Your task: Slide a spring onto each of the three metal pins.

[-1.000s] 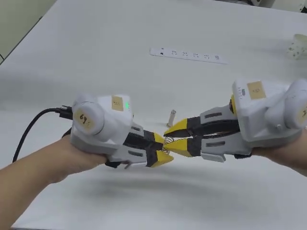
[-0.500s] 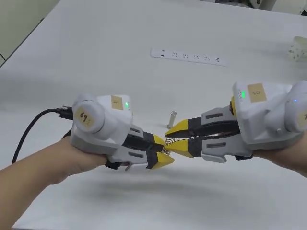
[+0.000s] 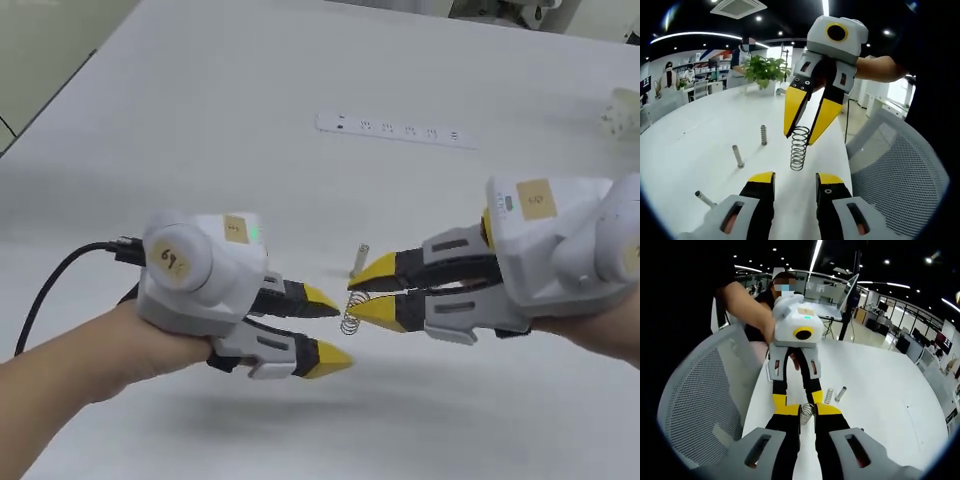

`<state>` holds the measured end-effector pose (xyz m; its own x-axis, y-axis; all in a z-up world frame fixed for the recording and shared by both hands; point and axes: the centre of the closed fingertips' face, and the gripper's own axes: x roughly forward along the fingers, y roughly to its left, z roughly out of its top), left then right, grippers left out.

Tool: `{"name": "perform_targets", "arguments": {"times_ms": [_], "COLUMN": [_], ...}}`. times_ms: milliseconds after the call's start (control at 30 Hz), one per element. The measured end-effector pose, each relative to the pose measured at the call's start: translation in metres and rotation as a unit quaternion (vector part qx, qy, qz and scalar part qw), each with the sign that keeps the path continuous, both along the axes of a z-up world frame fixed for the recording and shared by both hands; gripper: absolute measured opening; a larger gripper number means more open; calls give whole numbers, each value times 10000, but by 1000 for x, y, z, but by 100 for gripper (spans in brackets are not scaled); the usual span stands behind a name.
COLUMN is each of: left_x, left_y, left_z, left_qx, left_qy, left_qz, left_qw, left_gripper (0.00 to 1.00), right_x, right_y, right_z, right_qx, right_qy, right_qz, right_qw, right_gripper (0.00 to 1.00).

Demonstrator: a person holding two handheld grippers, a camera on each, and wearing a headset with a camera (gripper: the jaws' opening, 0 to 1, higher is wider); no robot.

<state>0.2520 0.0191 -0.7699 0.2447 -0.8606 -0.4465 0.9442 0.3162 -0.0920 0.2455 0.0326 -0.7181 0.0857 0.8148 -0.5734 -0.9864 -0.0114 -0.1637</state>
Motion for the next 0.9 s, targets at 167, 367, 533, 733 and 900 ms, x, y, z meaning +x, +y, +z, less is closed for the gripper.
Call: {"name": "perform_targets", "arguments": {"times_ms": [167, 367, 533, 733, 900], "left_x": [6, 13, 16, 24, 31], "left_y": [12, 28, 42, 62, 78], "left_z": [0, 0, 2, 3, 1], "left_qx": [-15, -26, -32, -97, -79], "left_qy": [-4, -28, -48, -89, -167], "left_qz": [221, 531, 765, 1185, 1569], "left_qw": [9998, 9986, 9971, 9929, 9874], "left_gripper": [35, 50, 57, 71, 90], "right_x": [1, 5, 10, 13, 20], "right_y": [0, -1, -2, -5, -9], "right_z": [-1, -1, -1, -2, -4], "right_qx": [-15, -20, -23, -66, -93], "right_qy": [-6, -30, -65, -107, -154], "right_qz": [-11, -45, -100, -163, -276], "right_qw": [10000, 10000, 9999, 9998, 9995], "right_gripper": [7, 7, 7, 7, 7]}}
